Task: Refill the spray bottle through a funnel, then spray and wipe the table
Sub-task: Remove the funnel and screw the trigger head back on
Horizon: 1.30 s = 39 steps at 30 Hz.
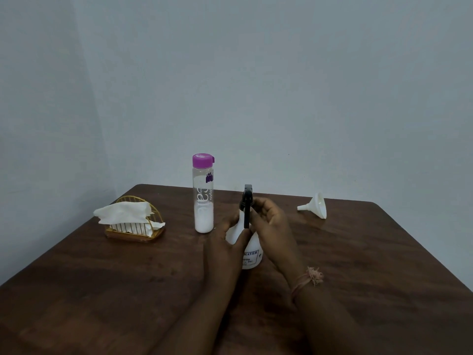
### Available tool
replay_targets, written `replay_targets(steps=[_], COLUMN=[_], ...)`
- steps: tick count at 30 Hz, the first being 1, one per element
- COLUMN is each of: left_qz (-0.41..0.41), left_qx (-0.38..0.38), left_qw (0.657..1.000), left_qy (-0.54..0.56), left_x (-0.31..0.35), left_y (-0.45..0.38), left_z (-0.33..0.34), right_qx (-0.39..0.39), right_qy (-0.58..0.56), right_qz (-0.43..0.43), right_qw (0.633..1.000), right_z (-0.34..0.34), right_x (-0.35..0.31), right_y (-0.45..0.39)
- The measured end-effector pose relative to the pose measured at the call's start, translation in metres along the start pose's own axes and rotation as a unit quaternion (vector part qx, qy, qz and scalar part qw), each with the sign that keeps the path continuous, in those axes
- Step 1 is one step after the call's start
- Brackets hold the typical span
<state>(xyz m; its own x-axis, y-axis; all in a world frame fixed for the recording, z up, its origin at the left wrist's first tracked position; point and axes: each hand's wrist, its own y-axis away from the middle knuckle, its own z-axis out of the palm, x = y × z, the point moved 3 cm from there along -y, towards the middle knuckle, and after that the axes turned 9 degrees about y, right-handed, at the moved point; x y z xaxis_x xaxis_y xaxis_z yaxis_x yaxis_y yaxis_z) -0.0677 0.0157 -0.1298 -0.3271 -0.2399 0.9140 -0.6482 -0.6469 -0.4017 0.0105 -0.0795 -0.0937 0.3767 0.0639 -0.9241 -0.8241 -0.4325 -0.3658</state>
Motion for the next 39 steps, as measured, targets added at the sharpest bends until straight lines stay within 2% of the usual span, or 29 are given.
replay_targets(steps=[3,5,10,14,15,20,24,30,35,39], left_qz=[-0.004,-0.004,-0.006,-0.003,-0.008,-0.022,-0.018,-0.005,-0.015,-0.020], left_qx=[-0.003,-0.005,-0.024,-0.024,-0.023,-0.040,-0.064,-0.096,-0.089,-0.060], left_qw=[1.000,1.000,1.000,0.999,0.999,0.999,0.997,0.994,0.995,0.998], left_qy=[0.003,0.000,-0.019,-0.027,-0.029,-0.024,-0.033,-0.042,-0.036,-0.019], left_x=[0.000,0.002,0.002,0.002,0.002,-0.005,-0.004,-0.001,-0.003,-0.002], left_y=[0.003,0.004,0.000,0.000,0.000,0.002,0.006,0.000,-0.003,-0.003], left_z=[-0.001,-0.001,0.001,0.000,-0.001,-0.002,0.007,0.009,0.007,0.007], right_qx=[-0.071,-0.081,-0.010,0.064,0.053,-0.115,-0.130,-0.151,-0.122,-0.053], right_qy=[-0.004,0.009,0.051,0.065,0.057,-0.033,0.083,0.123,0.088,0.089], right_qz=[0.002,-0.002,-0.040,-0.027,-0.023,0.011,0.005,-0.016,-0.017,-0.028], right_qw=[0.997,0.997,0.998,0.996,0.997,0.993,0.988,0.981,0.988,0.994], right_z=[0.002,-0.002,-0.005,0.000,0.001,0.000,-0.007,-0.010,-0.005,0.003], right_x=[0.004,0.003,-0.003,0.003,0.002,0.002,-0.001,-0.005,-0.002,-0.002], right_y=[-0.005,-0.006,-0.003,-0.003,-0.002,0.002,0.000,-0.006,-0.005,-0.003])
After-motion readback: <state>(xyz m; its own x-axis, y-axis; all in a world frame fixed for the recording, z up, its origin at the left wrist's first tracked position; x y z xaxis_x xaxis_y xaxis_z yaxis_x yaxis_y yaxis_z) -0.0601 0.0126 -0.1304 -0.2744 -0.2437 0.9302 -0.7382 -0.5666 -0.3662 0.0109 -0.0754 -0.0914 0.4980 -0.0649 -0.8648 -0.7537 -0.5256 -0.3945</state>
